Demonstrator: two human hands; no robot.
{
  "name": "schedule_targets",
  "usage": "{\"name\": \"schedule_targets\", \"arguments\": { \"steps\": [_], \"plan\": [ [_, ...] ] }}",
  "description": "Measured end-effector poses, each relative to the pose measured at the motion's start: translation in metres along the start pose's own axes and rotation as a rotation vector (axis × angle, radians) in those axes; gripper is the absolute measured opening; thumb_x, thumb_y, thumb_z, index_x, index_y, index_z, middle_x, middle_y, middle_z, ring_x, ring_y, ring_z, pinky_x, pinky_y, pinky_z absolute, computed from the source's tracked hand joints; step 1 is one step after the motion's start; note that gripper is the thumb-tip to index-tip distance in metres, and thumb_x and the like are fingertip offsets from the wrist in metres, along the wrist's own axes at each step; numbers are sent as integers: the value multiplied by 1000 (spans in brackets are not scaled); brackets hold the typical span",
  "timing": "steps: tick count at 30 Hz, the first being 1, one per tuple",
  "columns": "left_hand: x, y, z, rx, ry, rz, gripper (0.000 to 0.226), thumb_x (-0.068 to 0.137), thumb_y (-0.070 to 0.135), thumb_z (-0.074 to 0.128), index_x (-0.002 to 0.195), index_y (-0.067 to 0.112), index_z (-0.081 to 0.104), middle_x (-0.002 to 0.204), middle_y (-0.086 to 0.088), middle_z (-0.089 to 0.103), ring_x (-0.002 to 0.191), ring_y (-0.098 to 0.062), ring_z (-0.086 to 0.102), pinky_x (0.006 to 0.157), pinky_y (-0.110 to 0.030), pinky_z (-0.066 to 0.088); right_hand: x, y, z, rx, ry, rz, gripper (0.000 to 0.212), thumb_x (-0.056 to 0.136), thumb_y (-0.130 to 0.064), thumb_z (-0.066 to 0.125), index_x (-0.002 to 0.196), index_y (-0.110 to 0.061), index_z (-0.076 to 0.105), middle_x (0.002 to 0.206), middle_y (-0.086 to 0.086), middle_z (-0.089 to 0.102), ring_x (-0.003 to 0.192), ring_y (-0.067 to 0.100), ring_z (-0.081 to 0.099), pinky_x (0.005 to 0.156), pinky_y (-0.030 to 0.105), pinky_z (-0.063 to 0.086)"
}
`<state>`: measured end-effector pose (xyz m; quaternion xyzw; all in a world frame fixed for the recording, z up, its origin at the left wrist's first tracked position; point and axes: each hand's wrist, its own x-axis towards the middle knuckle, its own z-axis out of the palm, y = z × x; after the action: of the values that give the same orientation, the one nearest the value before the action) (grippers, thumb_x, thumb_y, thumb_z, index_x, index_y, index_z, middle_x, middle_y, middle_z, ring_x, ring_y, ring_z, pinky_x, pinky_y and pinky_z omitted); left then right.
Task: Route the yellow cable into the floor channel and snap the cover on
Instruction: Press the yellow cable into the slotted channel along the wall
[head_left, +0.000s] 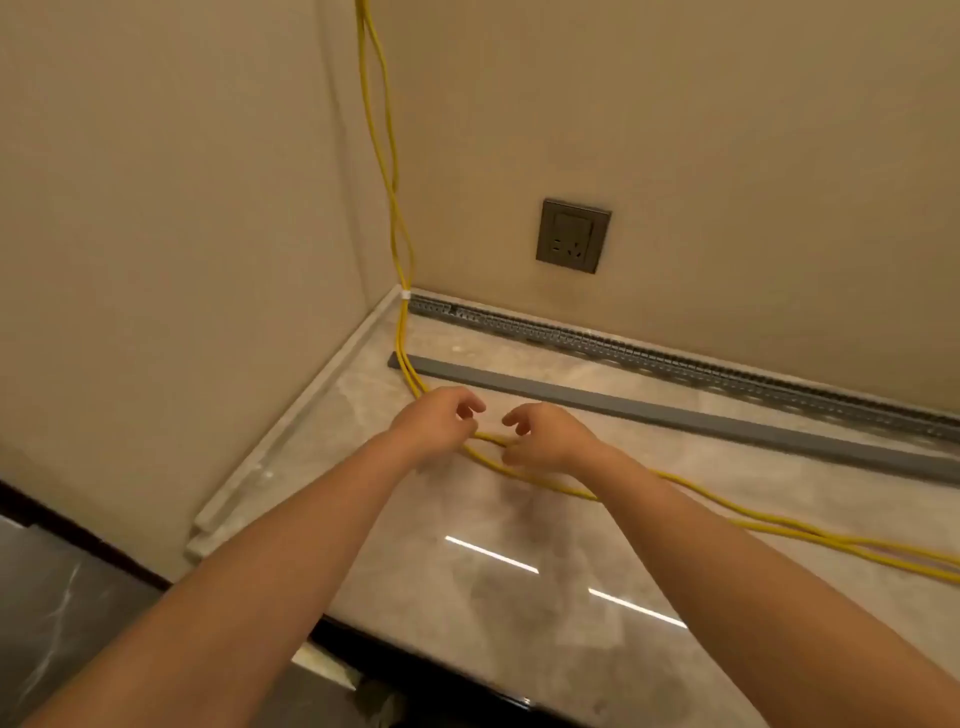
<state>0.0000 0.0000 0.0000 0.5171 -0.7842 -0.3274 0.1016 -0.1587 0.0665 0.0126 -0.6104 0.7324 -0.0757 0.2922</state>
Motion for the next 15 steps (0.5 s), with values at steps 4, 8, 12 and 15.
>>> {"name": "schedule_targets", "arguments": {
  "steps": [4, 8, 12, 15],
  "plan": [
    [8, -15, -13, 106, -72, 39, 27, 92, 21, 61, 118, 26, 65, 120, 4, 64, 109, -16, 61, 94, -34, 51, 12, -17, 11, -106, 2, 47, 64, 74, -37, 72, 134, -28, 54, 126, -1, 60, 112, 20, 59, 90, 36, 53],
    [23, -27, -23, 172, -149, 122, 26, 92, 18, 59, 116, 27, 67, 122, 5, 66, 111, -14, 62, 95, -33, 51, 22, -27, 16, -242, 22, 55, 53, 72, -36, 75, 122, -31, 61, 116, -1, 58, 105, 21, 58, 78, 33, 50],
    [38, -31, -29, 290, -210, 212, 24, 94, 20, 57, 113, 30, 69, 119, 5, 68, 109, -16, 62, 93, -36, 52, 26, -39, 20, -325, 20, 85, 36, 74, -31, 73, 109, -25, 65, 105, -1, 64, 94, 21, 61, 74, 32, 49],
    [45, -30, -33, 389, -239, 292, 24, 98, 25, 51, 113, 31, 68, 119, 7, 67, 109, -17, 62, 89, -34, 52, 29, -42, 24, -372, 52, 112, 25, 76, -29, 68, 99, -21, 67, 91, 0, 63, 81, 21, 55, 68, 30, 45]
  ]
}}
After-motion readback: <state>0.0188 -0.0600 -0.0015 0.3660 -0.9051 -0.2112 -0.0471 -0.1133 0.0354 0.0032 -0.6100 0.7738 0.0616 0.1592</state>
